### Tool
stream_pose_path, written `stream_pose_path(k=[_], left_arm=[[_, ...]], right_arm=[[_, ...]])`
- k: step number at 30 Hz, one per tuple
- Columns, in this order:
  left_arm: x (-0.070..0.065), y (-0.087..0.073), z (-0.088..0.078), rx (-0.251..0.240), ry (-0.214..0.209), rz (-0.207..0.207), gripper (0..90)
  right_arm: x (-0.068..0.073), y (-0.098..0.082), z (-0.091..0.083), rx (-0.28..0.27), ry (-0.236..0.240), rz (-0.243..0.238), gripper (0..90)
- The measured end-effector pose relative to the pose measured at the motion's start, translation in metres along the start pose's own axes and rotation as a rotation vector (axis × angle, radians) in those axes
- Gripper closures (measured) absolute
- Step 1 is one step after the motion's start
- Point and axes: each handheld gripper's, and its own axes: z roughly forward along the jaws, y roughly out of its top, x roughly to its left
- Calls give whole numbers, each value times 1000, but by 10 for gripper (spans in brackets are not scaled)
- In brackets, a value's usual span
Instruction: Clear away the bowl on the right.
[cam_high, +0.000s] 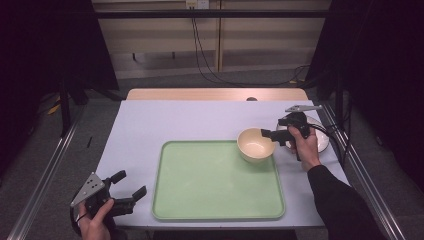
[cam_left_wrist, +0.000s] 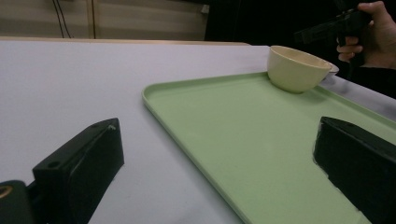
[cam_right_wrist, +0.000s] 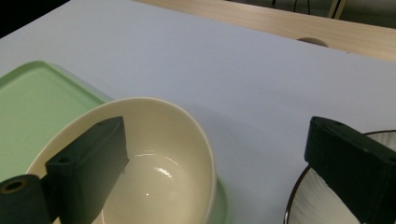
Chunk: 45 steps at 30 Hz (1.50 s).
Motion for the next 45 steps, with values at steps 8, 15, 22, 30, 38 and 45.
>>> stream_pose_path(k=[8,15,22,30,38,45], left_arm=[[0,0,0,1,4,3,18],[0,0,0,-1,4,0,17],[-1,0,0,-3,8,1,18],[-1,0,1,-3,12,0,18],[0,0,0,-4,11,2,17],[0,0,0,-4,15,0,18]], right_arm=[[2,-5,-16,-29,-35,-27,28],[4,-8,-28,-57,-21,-44,23],[5,-14,-43,-95,-51,-46,20],[11,-22,-60,-138,-86,-64,17],[12,-32,-73,-151,-97,-68,19],[16,-44,-90,-151,-96,-63,18]])
